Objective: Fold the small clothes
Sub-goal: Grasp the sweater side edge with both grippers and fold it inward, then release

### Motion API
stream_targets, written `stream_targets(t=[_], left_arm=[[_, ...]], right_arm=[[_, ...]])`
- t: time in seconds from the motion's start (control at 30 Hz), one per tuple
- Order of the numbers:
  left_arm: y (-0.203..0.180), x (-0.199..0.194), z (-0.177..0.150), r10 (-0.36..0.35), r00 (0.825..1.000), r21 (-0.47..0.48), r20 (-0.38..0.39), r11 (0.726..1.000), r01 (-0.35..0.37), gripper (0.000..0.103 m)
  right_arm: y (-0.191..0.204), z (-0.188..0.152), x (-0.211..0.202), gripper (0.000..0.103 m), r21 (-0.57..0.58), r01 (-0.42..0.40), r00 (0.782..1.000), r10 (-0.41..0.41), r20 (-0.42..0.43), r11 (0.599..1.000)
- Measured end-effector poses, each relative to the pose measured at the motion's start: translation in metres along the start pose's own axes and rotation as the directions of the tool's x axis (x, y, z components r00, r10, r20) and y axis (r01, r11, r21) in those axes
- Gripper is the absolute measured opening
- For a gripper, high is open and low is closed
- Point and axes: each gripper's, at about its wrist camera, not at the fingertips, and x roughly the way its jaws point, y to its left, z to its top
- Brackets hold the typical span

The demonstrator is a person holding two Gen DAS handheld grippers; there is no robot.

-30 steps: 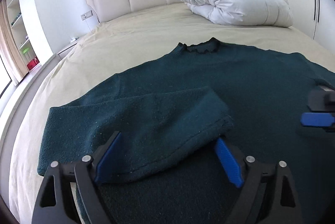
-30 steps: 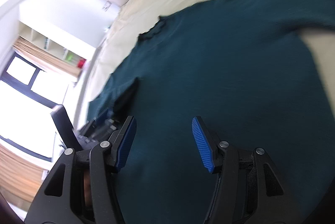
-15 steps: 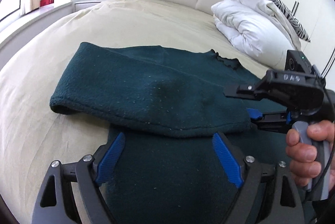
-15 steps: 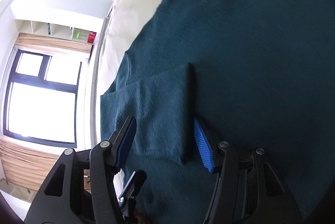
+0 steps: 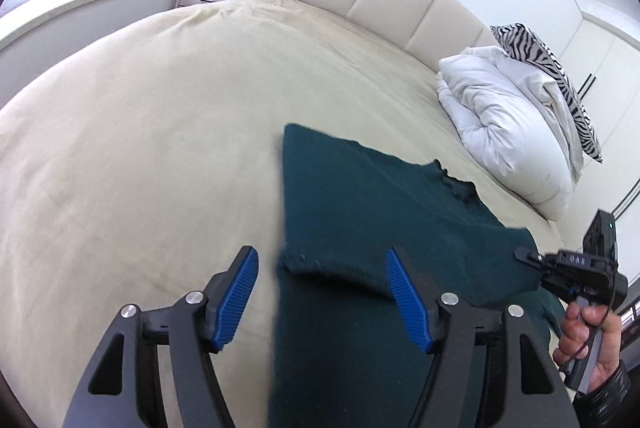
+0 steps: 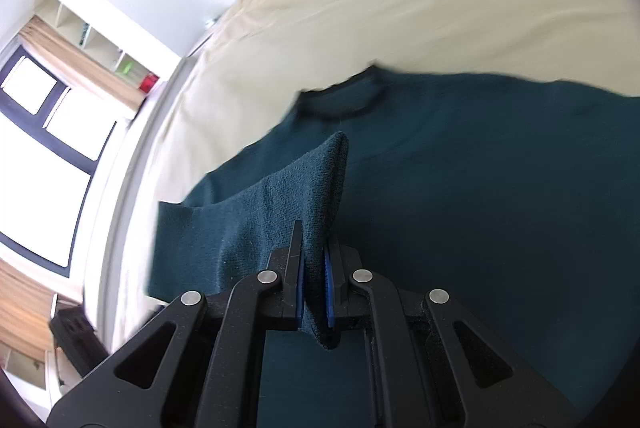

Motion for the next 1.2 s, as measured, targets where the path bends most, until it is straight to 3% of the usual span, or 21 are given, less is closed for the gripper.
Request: stream_targets(t=[0.1, 0.27, 0.33, 0.37, 0.43, 0.63, 0.87, 0.93, 0.97, 1.2], left_arm=[[0.007, 0.012, 0.026, 0.035, 0.999, -0.004, 0.001, 0.999, -0.035, 0.069], [0.005, 0.049, 0.054, 0.068, 0.994, 0.036, -0.089, 0.997, -0.065, 0.069], [0.000, 0.067, 0.059, 0.076, 0.988, 0.056, -0.132, 0.996, -0.069, 0.067], [-0.002, 0.076, 0.061, 0.073, 0.986, 0.060, -0.152, 0.996, -0.064, 0.066], [-0.010, 0.090, 0.062, 0.095, 0.981, 0.104, -0.171, 0.992, -0.078, 0.056], [-0.012, 0.099, 0.066, 0.104, 0.981, 0.155, -0.161, 0.985, -0.079, 0.029], [-0.014, 0.105, 0.070, 0.115, 0.983, 0.205, -0.146, 0.975, -0.083, 0.030], [-0.016, 0.102, 0.066, 0.126, 0.985, 0.235, -0.119, 0.967, -0.096, 0.014], [-0.017, 0.100, 0.064, 0.132, 0.986, 0.250, -0.106, 0.963, -0.102, 0.012], [-0.011, 0.095, 0.059, 0.138, 0.989, 0.230, -0.058, 0.966, -0.122, 0.010]], right_arm=[[-0.027, 0.003, -0.007, 0.006, 0.030, 0.015, 1.000, -0.014, -0.012, 0.999], [-0.041, 0.006, 0.001, 0.006, 0.046, 0.019, 1.000, -0.018, -0.020, 0.999], [-0.043, 0.010, 0.007, 0.006, 0.051, 0.020, 0.999, -0.018, -0.028, 0.999], [-0.049, -0.004, 0.001, 0.006, 0.046, 0.022, 0.999, -0.020, -0.032, 0.999], [-0.049, -0.001, 0.002, 0.007, 0.039, 0.023, 0.999, -0.022, -0.045, 0.999], [-0.062, -0.015, 0.017, 0.007, 0.067, 0.003, 0.999, 0.000, -0.048, 0.998], [-0.064, -0.018, 0.020, 0.007, 0.067, -0.007, 0.999, 0.010, -0.043, 0.998], [-0.065, -0.018, 0.019, 0.007, 0.061, 0.005, 0.999, -0.003, -0.042, 0.998], [-0.065, -0.017, 0.017, 0.007, 0.057, 0.013, 0.999, -0.011, -0.039, 0.998], [-0.048, -0.005, -0.002, 0.006, -0.003, 0.049, 0.998, -0.049, 0.038, 0.999]])
